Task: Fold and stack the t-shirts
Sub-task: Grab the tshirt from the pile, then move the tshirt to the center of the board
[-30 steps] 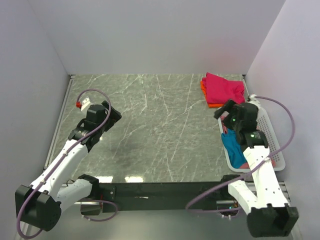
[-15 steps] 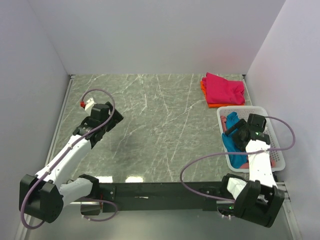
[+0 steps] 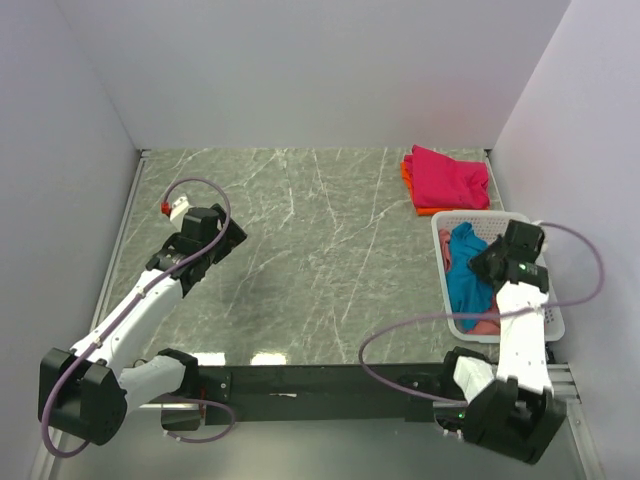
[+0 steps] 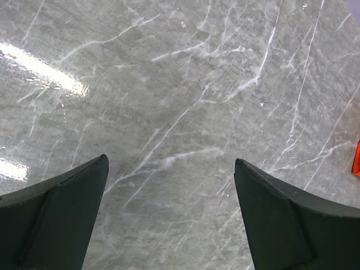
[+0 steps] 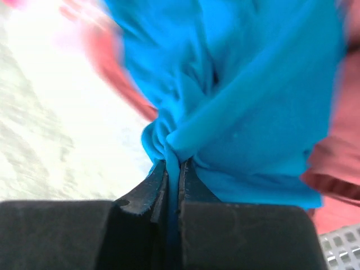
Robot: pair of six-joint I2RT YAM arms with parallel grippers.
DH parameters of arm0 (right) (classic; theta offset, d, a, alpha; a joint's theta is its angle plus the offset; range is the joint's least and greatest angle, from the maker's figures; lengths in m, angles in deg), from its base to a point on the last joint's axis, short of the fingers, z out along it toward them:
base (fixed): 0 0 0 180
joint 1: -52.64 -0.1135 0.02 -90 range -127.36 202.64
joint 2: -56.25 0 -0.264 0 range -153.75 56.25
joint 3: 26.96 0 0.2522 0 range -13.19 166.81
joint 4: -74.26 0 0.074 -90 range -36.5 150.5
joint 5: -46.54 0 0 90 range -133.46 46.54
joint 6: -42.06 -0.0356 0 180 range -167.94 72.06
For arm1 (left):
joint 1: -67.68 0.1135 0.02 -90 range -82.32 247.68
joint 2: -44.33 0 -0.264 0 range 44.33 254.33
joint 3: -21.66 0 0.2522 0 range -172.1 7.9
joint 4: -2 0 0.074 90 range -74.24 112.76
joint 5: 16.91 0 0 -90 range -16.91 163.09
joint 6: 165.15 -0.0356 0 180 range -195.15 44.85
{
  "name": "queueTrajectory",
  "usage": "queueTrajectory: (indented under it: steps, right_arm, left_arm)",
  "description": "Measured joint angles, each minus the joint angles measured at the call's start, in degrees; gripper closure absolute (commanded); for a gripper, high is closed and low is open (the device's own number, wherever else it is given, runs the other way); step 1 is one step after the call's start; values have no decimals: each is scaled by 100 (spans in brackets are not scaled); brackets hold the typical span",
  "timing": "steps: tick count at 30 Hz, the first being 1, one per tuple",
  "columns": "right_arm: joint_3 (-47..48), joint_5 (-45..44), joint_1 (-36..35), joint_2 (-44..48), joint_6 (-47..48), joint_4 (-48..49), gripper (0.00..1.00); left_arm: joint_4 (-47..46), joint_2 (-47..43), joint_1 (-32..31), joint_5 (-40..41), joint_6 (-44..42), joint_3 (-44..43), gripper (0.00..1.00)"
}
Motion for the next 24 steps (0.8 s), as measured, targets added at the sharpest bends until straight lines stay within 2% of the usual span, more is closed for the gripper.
queueTrajectory:
  steps: [7,14,17,20,24]
  right_arm:
    - [2114,-616,0,1139,79,-426,100]
    - [4155,151,-127,866,151,-396,100]
    - [4968,286,-909,280,195,-326,100]
    - [6255,160,-2256,-807,398,-446,100]
    - [8153,199,-3630,-2402,754,-487,100]
  left_arm:
    - [-2,-44,2,-4,0,0,0]
    - [2,-168,0,-2,0,0,1]
    - [7,-293,0,-2,2,0,1]
    - [9,-424,2,-4,4,0,1]
    - [9,-527,2,-52,31,0,1]
